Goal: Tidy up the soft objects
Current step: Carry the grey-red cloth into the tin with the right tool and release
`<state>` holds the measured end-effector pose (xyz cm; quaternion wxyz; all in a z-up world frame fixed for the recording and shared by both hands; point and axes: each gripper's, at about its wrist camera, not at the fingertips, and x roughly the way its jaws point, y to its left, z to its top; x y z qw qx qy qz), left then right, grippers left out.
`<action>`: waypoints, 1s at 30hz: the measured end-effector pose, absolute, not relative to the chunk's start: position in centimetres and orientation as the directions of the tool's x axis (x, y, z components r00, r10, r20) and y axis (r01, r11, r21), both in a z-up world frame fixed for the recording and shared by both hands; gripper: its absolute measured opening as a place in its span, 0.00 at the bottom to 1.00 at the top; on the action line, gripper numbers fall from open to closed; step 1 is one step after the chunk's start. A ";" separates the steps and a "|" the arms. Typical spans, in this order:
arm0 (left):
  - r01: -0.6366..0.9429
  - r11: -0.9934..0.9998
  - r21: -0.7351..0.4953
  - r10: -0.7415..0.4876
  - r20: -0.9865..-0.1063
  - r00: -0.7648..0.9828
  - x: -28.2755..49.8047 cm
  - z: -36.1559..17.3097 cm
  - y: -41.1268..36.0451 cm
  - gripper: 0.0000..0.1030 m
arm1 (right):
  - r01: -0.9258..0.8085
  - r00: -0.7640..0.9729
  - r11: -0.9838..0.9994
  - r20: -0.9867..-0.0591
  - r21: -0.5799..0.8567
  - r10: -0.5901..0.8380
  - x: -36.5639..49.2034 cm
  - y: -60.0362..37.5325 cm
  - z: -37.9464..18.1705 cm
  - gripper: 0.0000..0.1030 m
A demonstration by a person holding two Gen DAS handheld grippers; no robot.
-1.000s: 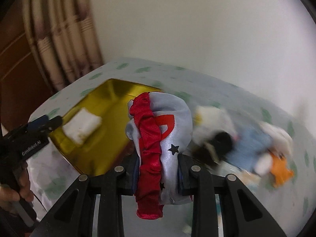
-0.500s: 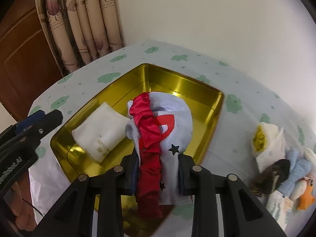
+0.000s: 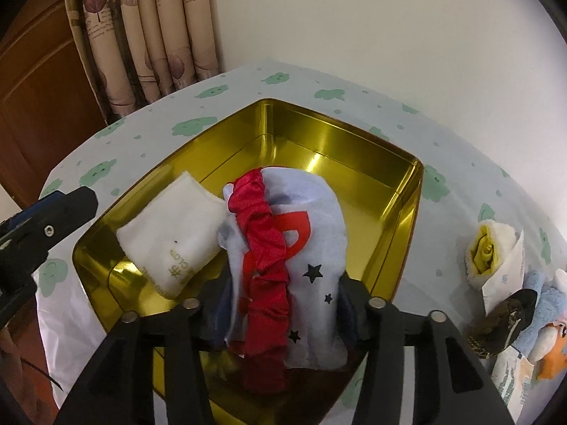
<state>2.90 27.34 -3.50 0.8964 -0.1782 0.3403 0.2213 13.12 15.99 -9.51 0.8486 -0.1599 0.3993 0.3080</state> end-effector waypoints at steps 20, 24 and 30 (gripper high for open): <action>-0.495 0.855 -0.154 0.267 -0.688 0.675 2.9 -3.5 26.6 0.50 | -0.601 0.554 0.798 -0.693 0.052 0.462 9.7 6.9 -4.1 0.60; -0.487 0.863 -0.135 0.277 -0.681 0.678 3.0 -3.3 26.2 0.50 | -0.526 0.607 0.850 -0.691 0.023 0.394 10.8 2.3 -4.0 0.60; -0.479 0.870 -0.117 0.281 -0.681 0.677 3.0 -3.3 25.8 0.50 | -0.348 0.681 0.936 -0.700 -0.047 0.217 14.1 -6.5 -4.7 0.60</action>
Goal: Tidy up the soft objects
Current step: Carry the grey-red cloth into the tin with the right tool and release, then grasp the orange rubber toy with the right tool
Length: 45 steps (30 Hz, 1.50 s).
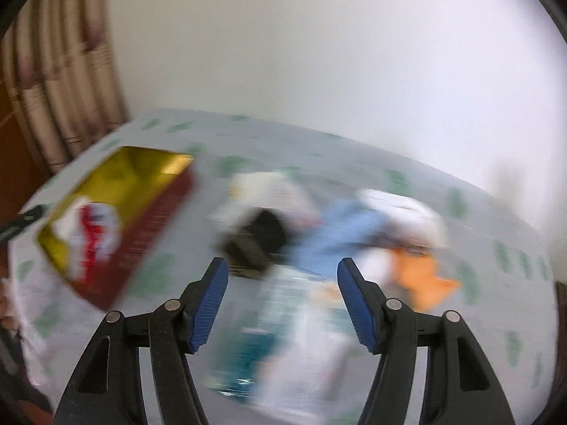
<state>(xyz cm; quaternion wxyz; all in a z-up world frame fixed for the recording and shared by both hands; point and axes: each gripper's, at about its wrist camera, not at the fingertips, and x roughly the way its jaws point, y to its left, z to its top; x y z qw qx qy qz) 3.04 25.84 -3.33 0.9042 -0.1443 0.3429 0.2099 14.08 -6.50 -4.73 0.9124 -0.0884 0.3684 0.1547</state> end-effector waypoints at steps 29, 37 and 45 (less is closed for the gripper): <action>-0.246 0.969 -0.035 0.172 -0.622 0.764 4.0 -3.0 20.2 0.51 | -0.353 0.655 0.907 -0.753 -0.230 0.064 22.8 -14.9 -12.6 0.53; -0.032 0.998 -0.057 -0.011 -0.638 0.770 3.8 -1.5 14.6 0.57 | -0.259 0.688 0.956 -0.721 -0.136 0.084 20.3 -16.6 -11.7 0.40; 0.203 0.978 -0.048 -0.178 -0.697 0.694 4.5 -2.2 5.9 0.61 | -0.202 0.725 0.972 -0.686 -0.121 0.066 16.4 -18.0 -11.3 0.39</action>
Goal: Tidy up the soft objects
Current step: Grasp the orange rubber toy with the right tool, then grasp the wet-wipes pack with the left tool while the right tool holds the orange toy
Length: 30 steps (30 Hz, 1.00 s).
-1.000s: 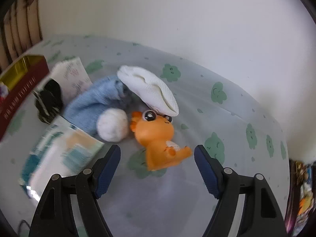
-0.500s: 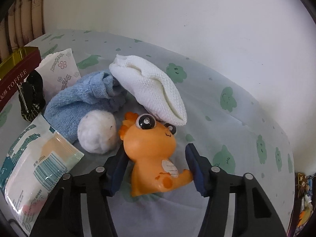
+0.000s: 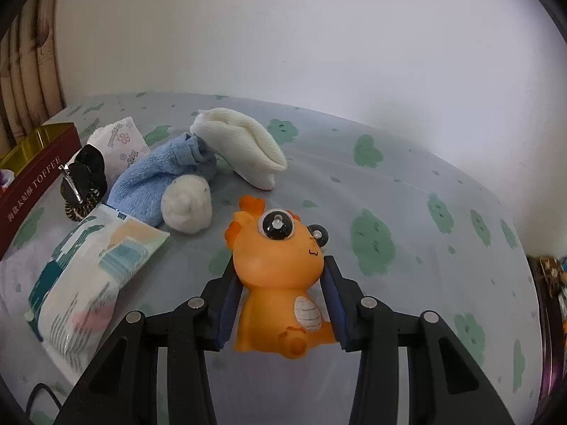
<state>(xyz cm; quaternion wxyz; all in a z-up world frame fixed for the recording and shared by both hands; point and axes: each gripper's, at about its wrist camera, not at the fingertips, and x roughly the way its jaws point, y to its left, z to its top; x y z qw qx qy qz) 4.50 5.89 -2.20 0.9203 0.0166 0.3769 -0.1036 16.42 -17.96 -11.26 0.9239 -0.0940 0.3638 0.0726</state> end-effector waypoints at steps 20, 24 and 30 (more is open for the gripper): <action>0.230 0.963 -0.137 -0.230 -0.863 0.450 11.5 -8.1 -5.8 0.63 | -0.089 0.703 0.996 -0.709 -0.017 0.050 13.9 -20.4 -12.8 0.41; 0.210 0.975 -0.075 -0.171 -0.857 0.487 12.2 -8.4 -6.4 0.64 | -0.085 0.696 0.996 -0.714 0.026 0.078 14.1 -21.0 -13.0 0.42; 0.199 0.980 0.016 -0.094 -0.841 0.533 12.7 -9.5 -7.2 0.70 | -0.087 0.690 0.996 -0.719 0.027 0.080 14.2 -21.0 -13.0 0.43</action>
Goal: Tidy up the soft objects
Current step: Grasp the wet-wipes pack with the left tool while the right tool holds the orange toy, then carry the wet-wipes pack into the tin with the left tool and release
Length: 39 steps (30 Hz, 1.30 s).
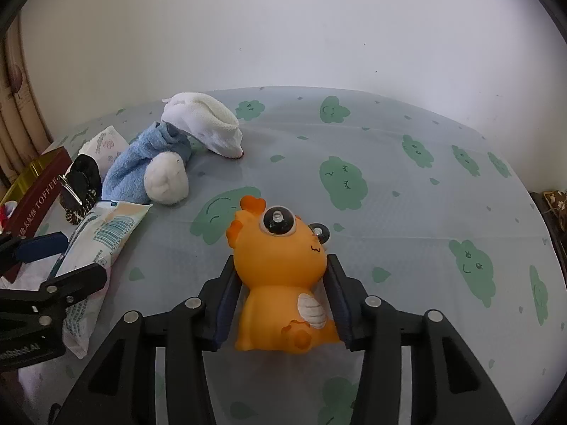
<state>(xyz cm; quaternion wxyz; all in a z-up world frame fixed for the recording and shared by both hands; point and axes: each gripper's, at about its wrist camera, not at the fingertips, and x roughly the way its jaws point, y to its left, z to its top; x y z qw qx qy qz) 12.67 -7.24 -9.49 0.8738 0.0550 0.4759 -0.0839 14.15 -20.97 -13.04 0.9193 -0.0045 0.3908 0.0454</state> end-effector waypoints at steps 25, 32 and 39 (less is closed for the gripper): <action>0.222 0.974 -0.042 -0.157 -0.831 0.534 10.6 -9.2 -6.5 0.59 | -0.030 0.655 0.995 -0.750 0.096 0.092 15.0 -22.7 -13.9 0.39; 0.297 0.953 -0.057 -0.221 -0.801 0.556 8.3 -7.2 -6.6 0.59 | -0.030 0.654 0.996 -0.751 0.089 0.087 14.9 -22.5 -14.0 0.39; 0.319 0.946 -0.057 -0.240 -0.785 0.571 7.0 -5.7 -5.7 0.59 | -0.031 0.654 0.996 -0.752 0.083 0.083 14.9 -22.5 -14.0 0.39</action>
